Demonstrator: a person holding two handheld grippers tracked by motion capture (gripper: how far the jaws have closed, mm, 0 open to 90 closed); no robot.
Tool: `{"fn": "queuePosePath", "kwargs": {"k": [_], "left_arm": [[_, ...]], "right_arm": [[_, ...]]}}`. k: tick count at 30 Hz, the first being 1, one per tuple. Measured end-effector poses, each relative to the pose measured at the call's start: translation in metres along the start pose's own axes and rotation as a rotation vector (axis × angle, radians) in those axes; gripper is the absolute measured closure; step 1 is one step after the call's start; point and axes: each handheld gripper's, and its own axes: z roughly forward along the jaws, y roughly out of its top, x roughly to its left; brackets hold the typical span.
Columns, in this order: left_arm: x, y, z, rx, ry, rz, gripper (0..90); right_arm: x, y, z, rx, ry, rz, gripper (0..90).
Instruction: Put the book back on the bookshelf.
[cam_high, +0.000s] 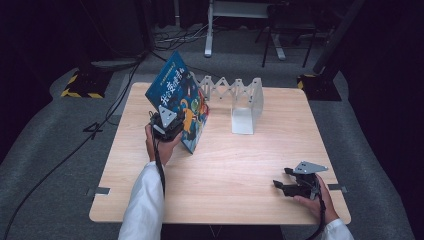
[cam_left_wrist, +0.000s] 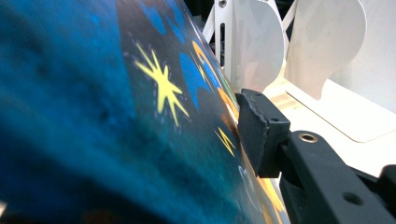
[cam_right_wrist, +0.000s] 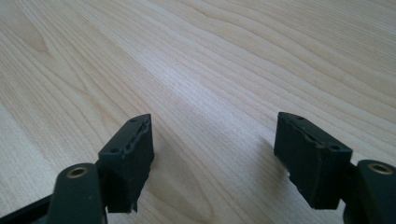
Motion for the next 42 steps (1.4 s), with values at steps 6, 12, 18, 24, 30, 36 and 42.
{"fn": "queuePosePath", "kwargs": {"k": [6,12,18,24,30,36,42], "left_arm": [[-0.005,0.001,-0.002,0.023,-0.014,0.054,57.8],[-0.004,0.002,-0.003,0.023,-0.012,0.057,57.4],[-0.004,0.003,-0.005,0.034,-0.009,0.065,55.7],[-0.002,0.005,-0.009,0.050,-0.019,0.079,54.7],[-0.002,0.005,-0.011,0.062,-0.033,0.094,55.2],[-0.002,0.004,-0.013,0.097,-0.053,0.119,52.6],[-0.002,0.003,-0.015,0.113,-0.085,0.110,46.1]], "right_arm": [[0.000,0.000,0.000,0.001,0.001,0.001,28.9],[0.000,0.000,0.000,0.001,0.001,0.002,28.8],[0.000,0.000,0.000,0.001,0.001,0.001,28.8],[0.000,0.000,0.000,0.002,0.000,0.000,28.8],[0.000,0.000,0.000,0.001,0.001,0.001,28.8],[0.000,0.000,0.000,0.003,0.000,0.001,28.8],[0.000,0.000,0.000,0.002,0.001,0.002,28.8]]}}
